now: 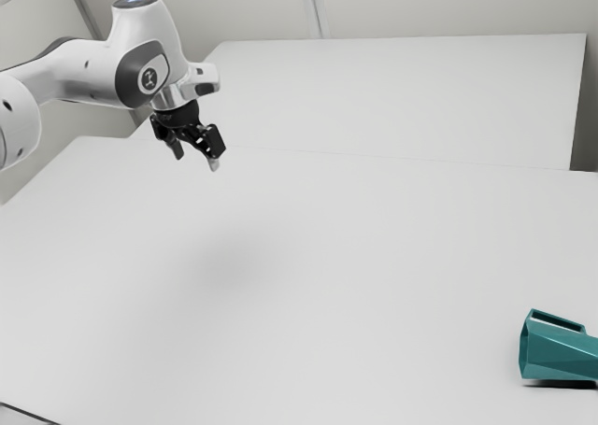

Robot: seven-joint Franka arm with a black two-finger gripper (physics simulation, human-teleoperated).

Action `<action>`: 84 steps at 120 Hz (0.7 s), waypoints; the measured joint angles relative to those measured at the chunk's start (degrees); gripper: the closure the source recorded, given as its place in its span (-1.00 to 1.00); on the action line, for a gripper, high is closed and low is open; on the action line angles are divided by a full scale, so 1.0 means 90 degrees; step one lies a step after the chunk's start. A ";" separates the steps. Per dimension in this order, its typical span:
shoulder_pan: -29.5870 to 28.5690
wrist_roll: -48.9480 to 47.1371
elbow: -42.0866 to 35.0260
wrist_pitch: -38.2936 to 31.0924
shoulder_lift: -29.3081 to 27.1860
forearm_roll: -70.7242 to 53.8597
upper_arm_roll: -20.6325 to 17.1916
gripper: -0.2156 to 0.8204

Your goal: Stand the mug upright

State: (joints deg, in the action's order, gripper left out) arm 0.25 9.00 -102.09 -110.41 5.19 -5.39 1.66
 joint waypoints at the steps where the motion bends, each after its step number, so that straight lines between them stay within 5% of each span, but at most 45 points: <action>1: 0.0006 -0.0006 -0.0004 -0.0004 -0.0009 0.0000 0.0000 -0.58; 36: 0.0913 -0.0315 -0.0707 -0.0319 -0.0455 0.0617 0.0033 -0.58; 52: 0.1876 -0.0716 -0.1121 -0.0538 -0.0552 0.1247 0.0430 -0.58; 84: 0.3131 -0.1496 -0.1773 -0.1098 -0.0610 0.2580 0.0492 -0.58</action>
State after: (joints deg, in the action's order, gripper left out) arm 28.43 -4.47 -118.05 -120.29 -0.30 17.83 6.10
